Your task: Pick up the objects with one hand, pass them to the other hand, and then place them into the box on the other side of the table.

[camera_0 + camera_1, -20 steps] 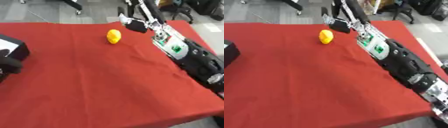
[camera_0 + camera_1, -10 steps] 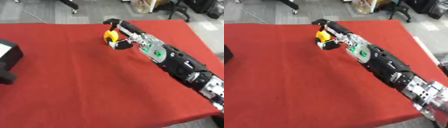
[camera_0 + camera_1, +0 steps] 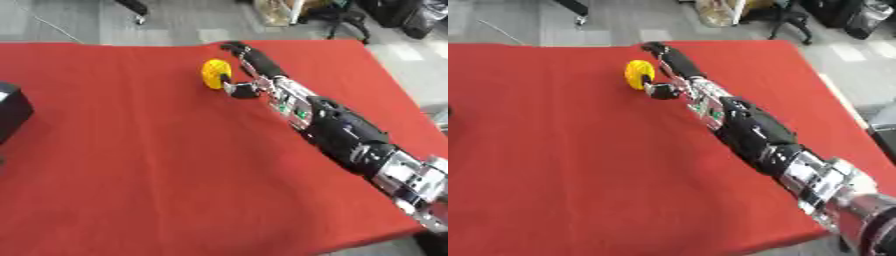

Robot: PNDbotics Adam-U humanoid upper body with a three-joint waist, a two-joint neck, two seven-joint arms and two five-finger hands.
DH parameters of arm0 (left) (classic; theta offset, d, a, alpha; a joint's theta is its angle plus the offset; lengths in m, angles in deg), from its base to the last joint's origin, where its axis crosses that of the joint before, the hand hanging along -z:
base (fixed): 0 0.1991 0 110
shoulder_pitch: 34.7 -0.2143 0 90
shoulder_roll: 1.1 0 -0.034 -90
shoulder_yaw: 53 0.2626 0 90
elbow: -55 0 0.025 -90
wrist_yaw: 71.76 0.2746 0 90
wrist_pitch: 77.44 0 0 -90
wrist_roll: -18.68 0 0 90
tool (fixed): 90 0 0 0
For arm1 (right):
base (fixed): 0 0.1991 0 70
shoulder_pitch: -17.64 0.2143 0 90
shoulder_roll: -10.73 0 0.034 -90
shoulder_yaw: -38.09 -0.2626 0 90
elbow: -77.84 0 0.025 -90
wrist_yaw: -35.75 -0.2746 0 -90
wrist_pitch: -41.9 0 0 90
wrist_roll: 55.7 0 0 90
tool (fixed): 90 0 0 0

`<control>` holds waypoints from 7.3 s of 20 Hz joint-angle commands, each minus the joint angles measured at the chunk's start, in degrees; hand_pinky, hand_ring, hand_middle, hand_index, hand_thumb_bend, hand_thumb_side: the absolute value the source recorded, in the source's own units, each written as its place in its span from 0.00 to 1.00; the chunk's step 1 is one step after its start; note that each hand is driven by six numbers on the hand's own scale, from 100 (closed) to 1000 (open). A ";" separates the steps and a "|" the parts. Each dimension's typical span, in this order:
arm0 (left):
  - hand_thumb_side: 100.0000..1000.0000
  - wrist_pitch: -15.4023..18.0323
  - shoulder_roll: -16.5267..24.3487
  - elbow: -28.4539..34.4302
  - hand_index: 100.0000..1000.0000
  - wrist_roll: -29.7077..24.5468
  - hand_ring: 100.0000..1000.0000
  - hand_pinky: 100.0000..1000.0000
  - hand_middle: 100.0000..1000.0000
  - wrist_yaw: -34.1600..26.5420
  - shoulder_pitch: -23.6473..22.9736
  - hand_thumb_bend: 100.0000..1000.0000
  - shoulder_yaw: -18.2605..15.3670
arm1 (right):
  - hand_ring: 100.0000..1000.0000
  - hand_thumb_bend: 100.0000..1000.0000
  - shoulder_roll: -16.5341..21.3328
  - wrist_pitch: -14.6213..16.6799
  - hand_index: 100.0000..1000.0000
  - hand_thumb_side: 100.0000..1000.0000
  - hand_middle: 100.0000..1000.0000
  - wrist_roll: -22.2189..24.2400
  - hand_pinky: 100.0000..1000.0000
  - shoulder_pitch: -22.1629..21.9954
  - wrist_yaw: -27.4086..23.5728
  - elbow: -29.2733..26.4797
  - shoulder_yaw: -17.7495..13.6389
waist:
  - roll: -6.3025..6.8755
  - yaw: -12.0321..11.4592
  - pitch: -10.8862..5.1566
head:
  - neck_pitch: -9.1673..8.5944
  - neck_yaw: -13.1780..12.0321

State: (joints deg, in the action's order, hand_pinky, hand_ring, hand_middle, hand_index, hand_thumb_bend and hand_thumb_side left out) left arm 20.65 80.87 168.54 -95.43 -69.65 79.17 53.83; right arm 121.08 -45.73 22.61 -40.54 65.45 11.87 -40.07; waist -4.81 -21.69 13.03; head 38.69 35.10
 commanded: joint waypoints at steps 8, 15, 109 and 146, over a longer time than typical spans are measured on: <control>0.88 -0.02 -0.43 1.05 0.87 -0.14 0.67 0.65 0.60 -0.94 1.27 0.03 0.02 | 0.62 0.00 -0.29 2.02 0.61 0.11 0.49 3.84 0.92 1.74 1.05 0.85 0.19 | -0.14 -0.38 -0.27 | -0.59 1.00; 0.88 -0.80 0.02 1.05 0.85 -1.04 0.67 0.65 0.60 0.32 0.32 0.01 -0.13 | 0.30 0.00 0.34 2.58 0.18 0.30 0.14 -8.76 0.82 0.89 -0.94 -4.76 0.11 | -0.02 0.68 -1.41 | 0.17 -0.37; 0.58 -2.45 2.75 -2.31 0.41 43.14 0.25 0.20 0.17 48.28 -2.27 0.00 7.61 | 0.55 0.00 -14.69 -1.00 0.88 0.47 0.81 12.37 1.00 -2.58 -54.52 -48.63 8.46 | 1.38 10.57 -8.33 | 4.77 -14.10; 0.55 -23.71 38.53 -42.07 0.94 23.40 0.80 0.86 0.82 58.81 0.58 0.69 -11.97 | 0.53 0.00 -16.12 9.13 0.90 0.41 0.83 40.12 1.00 -13.96 -37.50 -48.63 10.74 | 6.44 17.25 -9.53 | 5.43 -44.13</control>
State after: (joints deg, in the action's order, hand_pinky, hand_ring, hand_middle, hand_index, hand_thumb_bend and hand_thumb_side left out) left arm -2.92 116.82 127.65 -71.31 -11.39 78.59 42.55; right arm 104.80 -36.74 62.31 -55.06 28.36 -35.59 -28.61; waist 1.45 -4.49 4.26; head 43.82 -9.31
